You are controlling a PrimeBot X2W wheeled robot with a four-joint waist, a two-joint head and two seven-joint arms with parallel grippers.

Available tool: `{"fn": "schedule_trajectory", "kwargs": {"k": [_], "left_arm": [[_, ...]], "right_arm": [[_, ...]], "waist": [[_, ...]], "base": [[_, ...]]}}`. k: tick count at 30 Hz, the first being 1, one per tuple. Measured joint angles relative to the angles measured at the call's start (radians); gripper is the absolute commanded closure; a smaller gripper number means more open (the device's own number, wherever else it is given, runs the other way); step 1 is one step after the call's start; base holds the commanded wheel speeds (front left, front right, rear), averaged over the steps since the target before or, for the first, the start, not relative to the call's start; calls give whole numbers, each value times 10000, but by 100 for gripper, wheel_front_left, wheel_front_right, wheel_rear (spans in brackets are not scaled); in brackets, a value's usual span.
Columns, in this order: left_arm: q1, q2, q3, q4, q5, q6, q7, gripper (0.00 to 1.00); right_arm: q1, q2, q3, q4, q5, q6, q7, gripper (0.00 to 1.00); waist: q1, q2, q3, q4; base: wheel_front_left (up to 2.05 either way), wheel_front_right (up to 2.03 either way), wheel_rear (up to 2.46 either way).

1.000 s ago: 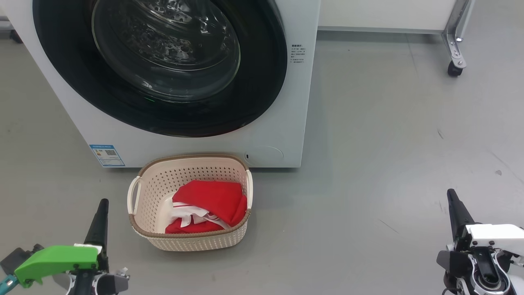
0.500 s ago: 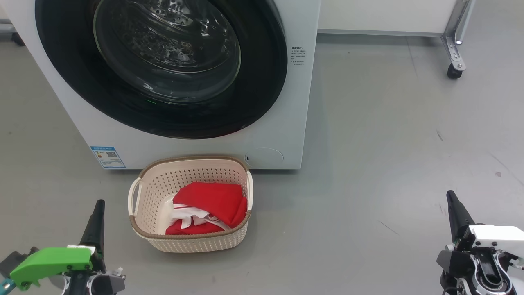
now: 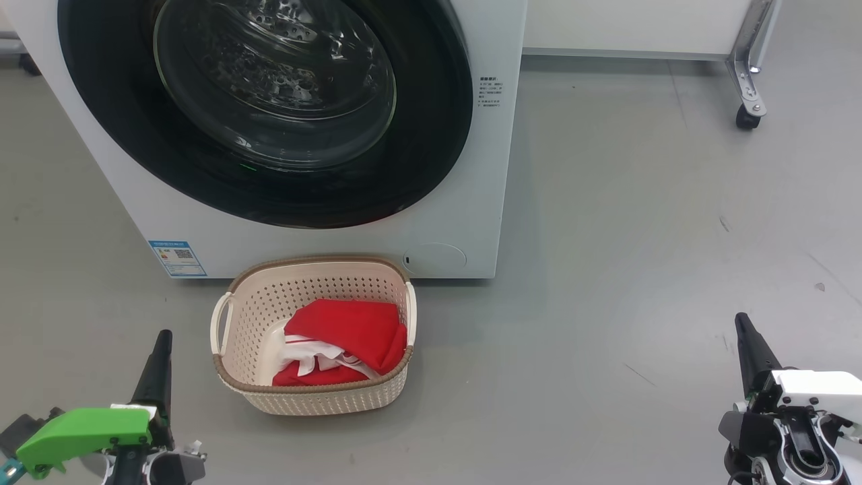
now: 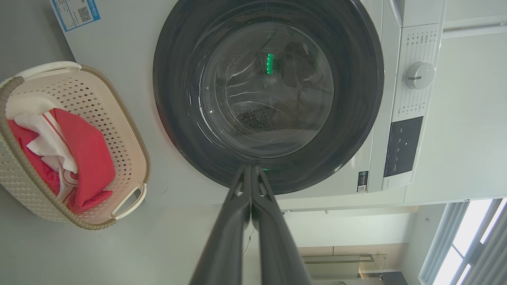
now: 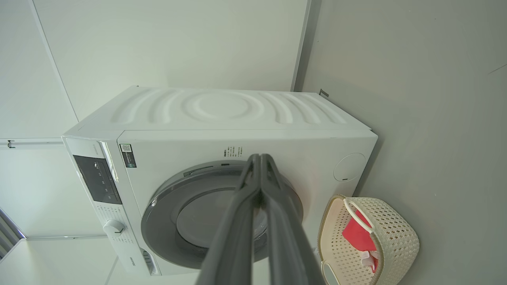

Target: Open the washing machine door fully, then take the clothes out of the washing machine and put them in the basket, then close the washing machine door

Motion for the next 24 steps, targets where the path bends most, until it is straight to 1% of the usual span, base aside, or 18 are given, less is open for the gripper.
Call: {"fn": "schedule_trajectory", "kwargs": {"k": [24], "left_arm": [[0,-2,33,54,0,-2,31,100]], "right_arm": [[-1,8,-12,-2,0,0,10,100]], "waist": [[0,0,-1,1]], "base": [[0,0,0]]}}
